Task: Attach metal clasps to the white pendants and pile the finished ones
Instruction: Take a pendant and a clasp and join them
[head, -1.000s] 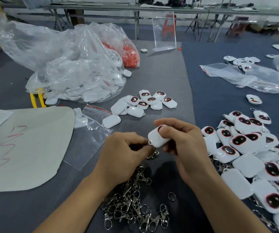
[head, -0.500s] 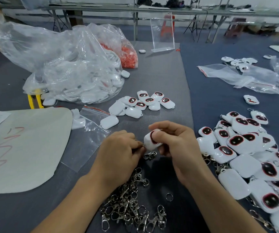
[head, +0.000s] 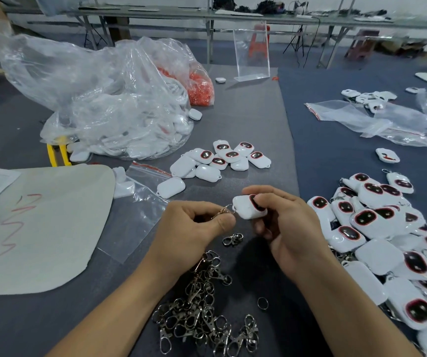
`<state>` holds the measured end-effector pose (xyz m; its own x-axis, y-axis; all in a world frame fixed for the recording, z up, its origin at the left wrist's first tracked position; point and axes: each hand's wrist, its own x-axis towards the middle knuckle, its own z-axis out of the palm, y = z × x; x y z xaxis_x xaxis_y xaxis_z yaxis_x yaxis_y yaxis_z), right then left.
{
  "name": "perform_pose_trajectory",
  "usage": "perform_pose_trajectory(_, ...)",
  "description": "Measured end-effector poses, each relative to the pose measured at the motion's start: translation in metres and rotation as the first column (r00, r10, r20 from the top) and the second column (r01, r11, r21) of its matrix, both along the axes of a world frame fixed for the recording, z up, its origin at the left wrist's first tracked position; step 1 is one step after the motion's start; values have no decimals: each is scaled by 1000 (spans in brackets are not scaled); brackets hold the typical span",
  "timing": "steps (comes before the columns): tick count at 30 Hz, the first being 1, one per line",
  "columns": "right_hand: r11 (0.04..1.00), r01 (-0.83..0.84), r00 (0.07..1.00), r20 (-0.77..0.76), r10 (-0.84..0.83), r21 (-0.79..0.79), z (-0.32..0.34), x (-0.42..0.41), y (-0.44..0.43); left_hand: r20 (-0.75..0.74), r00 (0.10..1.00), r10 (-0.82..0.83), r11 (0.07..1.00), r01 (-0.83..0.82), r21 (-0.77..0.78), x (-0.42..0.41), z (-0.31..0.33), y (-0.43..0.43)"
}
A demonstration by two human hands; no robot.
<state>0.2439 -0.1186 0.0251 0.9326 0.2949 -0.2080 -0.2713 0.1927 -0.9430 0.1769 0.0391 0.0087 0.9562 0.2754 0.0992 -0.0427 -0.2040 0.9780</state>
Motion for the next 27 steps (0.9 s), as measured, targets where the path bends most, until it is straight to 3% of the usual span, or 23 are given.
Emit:
perform_pose_trajectory(8,1000,-17,1000,11,17,-12,0,2,-2,119,990,78,994,-86,63,-1,3,-1)
perform_pose_trajectory(11,999,-27,1000,-6,27,-19,0,3,-1,223,973,60,973,-106,203,-2,1,1)
perform_pose_trajectory(18,998,7,998,-60,-11,-70,2,3,-1,494,869,-36,721,-320,614,-5,3,3)
perform_pose_trajectory(22,996,-14,998,-66,8,-88,3,3,1,540,835,-106,637,-359,682,-5,1,5)
perform_pose_trajectory(27,995,-33,997,-75,26,-97,2,2,0,540,823,-175,606,-342,718,-7,2,3)
